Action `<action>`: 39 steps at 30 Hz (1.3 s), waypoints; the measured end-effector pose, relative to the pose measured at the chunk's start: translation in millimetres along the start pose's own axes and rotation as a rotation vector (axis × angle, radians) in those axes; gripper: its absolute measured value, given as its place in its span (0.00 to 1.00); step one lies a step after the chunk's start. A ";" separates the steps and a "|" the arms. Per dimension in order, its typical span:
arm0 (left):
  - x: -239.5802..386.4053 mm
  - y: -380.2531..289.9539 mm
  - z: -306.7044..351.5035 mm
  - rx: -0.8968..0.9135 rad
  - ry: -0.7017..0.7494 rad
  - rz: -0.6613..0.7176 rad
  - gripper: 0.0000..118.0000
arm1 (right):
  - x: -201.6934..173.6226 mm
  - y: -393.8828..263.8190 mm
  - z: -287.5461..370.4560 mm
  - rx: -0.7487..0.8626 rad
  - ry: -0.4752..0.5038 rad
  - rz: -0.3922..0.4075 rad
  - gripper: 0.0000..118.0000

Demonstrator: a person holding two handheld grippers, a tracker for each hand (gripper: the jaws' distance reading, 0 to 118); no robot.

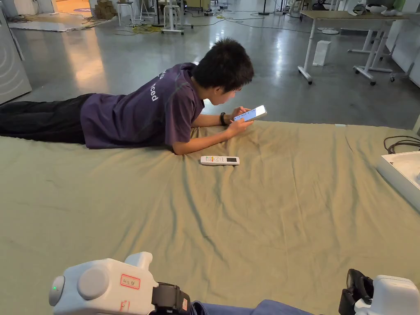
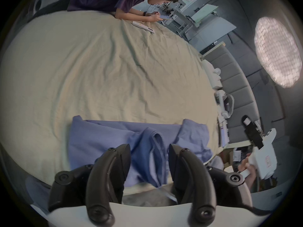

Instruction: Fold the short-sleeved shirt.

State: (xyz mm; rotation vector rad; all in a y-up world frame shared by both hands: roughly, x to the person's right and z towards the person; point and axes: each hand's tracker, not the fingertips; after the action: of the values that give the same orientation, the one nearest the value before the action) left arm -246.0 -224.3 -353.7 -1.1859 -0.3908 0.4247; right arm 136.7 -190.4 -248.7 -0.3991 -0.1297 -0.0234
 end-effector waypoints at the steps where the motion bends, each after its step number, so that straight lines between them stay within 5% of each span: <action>1: -0.7 -2.3 -5.5 -0.020 0.034 -0.007 0.29 | -0.5 -0.1 -0.5 -0.001 0.001 0.000 0.00; 4: -4.5 -9.4 -27.7 -0.050 0.048 -0.003 0.11 | -2.6 -0.3 -0.9 -0.008 0.005 -0.002 0.00; 7: -2.2 -17.9 -52.6 -0.110 0.133 -0.037 0.11 | -3.5 -0.5 -1.4 -0.012 0.008 -0.007 0.00; 13: 15.7 -25.2 -78.9 -0.124 -0.026 -0.032 0.09 | -5.3 0.0 -1.7 -0.014 0.010 0.005 0.00; 17: 35.4 -25.8 -94.4 -0.133 0.019 -0.171 0.09 | -8.0 5.5 0.2 -0.017 0.025 -0.011 0.00; 28: 27.4 -23.7 -89.4 -0.090 -0.029 -0.134 0.06 | -17.2 17.4 4.8 0.023 0.019 0.021 0.00; 30: 27.7 -18.7 -69.8 -0.018 -0.054 -0.134 0.16 | -17.9 19.9 4.9 0.038 0.016 0.029 0.00; 32: 28.4 -11.9 -42.5 0.094 -0.060 -0.153 0.46 | -18.5 25.4 4.2 0.053 0.012 0.033 0.00; 39: 51.4 -9.5 36.5 0.628 0.161 -0.437 0.60 | -25.2 48.2 0.4 0.123 0.000 0.039 0.00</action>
State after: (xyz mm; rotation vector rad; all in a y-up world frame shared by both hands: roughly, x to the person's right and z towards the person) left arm -219.3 -171.8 -329.3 -0.4960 -0.3303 0.0540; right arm 114.0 -145.9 -270.2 -0.2792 -0.1231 0.0228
